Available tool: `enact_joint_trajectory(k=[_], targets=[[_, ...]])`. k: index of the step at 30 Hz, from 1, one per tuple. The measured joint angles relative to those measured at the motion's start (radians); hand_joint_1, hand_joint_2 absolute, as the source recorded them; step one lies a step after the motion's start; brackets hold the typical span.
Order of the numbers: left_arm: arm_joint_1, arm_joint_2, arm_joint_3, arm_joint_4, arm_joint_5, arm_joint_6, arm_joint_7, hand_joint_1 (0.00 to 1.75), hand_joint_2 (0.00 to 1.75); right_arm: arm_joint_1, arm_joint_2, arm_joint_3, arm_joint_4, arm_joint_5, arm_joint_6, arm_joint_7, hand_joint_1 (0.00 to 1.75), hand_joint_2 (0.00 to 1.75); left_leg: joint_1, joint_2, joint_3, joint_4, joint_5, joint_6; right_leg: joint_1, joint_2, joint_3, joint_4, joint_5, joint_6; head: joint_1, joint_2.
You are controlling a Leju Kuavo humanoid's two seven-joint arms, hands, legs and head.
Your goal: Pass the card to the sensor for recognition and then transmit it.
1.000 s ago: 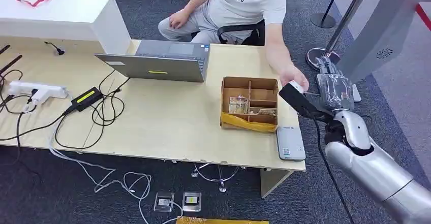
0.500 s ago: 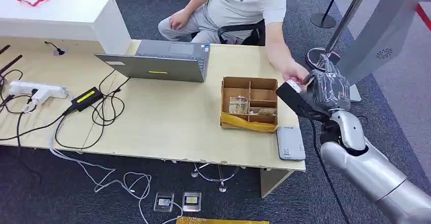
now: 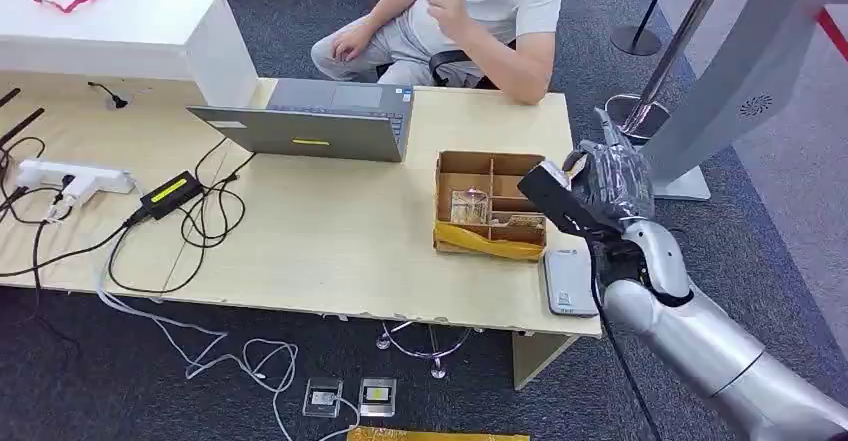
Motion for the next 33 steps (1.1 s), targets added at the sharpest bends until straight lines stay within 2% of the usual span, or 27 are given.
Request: enact_joint_trajectory(k=[8, 16, 33], targets=[[0.0, -0.003, 0.0, -0.003, 0.01, 0.0, 0.019, 0.0, 0.0, 0.057, 0.042, 0.014, 0.119, -0.063, -0.018, -0.054, 1.75, 1.75, 0.0, 0.0, 0.0, 0.0, 0.0, 0.0, 0.0, 0.0, 0.0, 0.0, 0.0, 0.0, 0.0, 0.0], [0.002, -0.004, 0.0, -0.003, 0.01, 0.001, 0.019, 0.0, 0.0, 0.084, 0.042, 0.013, 0.191, -0.094, -0.037, -0.049, 1.75, 1.75, 0.0, 0.001, 0.001, 0.0, 0.0, 0.0, 0.0, 0.001, 0.0, 0.0, 0.0, 0.0, 0.0, 0.0], [0.002, -0.005, 0.0, -0.003, 0.014, 0.008, 0.01, 0.0, 0.0, 0.166, -0.034, -0.048, 0.164, -0.113, -0.04, -0.023, 1.75, 1.75, 0.0, 0.004, 0.002, 0.0, -0.001, -0.001, 0.0, 0.002, 0.0, 0.0, 0.0, 0.0, 0.0, 0.0]])
